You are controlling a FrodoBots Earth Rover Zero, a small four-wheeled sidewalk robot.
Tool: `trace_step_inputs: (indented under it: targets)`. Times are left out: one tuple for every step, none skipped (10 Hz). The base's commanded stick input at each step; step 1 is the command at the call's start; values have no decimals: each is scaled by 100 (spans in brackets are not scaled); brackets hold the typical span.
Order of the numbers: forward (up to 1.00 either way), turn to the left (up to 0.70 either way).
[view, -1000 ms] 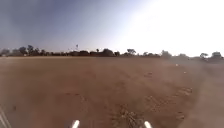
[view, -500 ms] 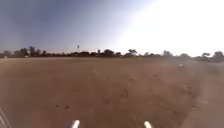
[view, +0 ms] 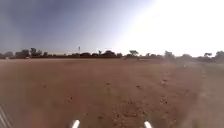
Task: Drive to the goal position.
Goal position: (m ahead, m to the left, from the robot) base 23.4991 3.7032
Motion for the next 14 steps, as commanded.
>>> trace_step_inputs:
  targets:
    - [100,0]
    - [100,0]
    - [100,0]
    - [100,0]
    - [100,0]
    - [100,0]
    - [100,0]
    - [100,0]
    - [100,0]
    - [100,1]
    - [100,12]
    - [100,40]
    - [100,40]
    - [100,36]
